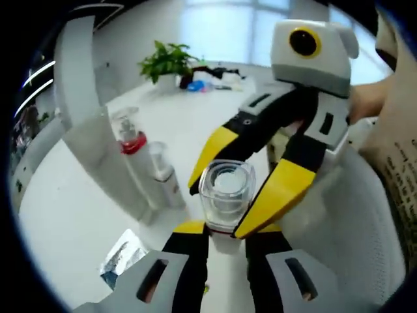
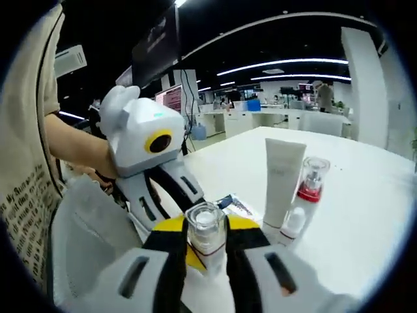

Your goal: Arrange the skincare products in the storage area until every visible bottle or jar stands upright without overlapping.

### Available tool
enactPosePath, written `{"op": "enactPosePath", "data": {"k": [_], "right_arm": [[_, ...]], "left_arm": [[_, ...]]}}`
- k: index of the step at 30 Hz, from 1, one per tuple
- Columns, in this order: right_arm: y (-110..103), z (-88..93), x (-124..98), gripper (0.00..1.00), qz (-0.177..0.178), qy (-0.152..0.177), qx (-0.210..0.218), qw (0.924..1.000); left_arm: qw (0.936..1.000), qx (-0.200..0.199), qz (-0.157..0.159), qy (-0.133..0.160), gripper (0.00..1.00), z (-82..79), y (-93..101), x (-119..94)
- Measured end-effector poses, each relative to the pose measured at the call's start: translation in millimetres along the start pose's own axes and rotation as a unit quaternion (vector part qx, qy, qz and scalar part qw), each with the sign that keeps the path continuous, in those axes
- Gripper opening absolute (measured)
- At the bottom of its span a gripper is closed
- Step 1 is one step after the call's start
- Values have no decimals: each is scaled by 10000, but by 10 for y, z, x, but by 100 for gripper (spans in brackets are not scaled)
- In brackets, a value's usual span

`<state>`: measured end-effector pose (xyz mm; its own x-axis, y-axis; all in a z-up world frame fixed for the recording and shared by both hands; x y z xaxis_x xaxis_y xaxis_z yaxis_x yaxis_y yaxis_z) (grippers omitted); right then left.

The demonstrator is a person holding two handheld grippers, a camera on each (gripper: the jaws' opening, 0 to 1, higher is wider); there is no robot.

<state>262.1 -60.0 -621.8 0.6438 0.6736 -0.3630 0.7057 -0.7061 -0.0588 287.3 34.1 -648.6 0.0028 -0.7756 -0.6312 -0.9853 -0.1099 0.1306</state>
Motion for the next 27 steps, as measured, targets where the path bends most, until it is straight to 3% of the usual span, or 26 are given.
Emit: {"op": "enactPosePath", "data": {"k": [10, 27], "right_arm": [[48, 175, 93, 22, 23, -267, -37, 9996], [108, 224, 152, 23, 113, -372, 11, 9992]], "left_arm": [[9999, 15, -26, -124, 17, 154, -68, 147], [10000, 46, -47, -40, 17, 222, -159, 216]]}}
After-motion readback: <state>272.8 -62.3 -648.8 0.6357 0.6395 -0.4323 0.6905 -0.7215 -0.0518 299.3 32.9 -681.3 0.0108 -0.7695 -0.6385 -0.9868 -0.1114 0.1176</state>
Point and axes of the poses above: the point that each gripper's makers call its tool centre point, and the gripper's own axes: x roughly forward along the fingers, y roughly to its right, z roughly out of its underside, the point moved 8 cm from there along -x, roughly backward along the fingers, and after that the axes turned 5 degrees about z, right-handed, at the moved point
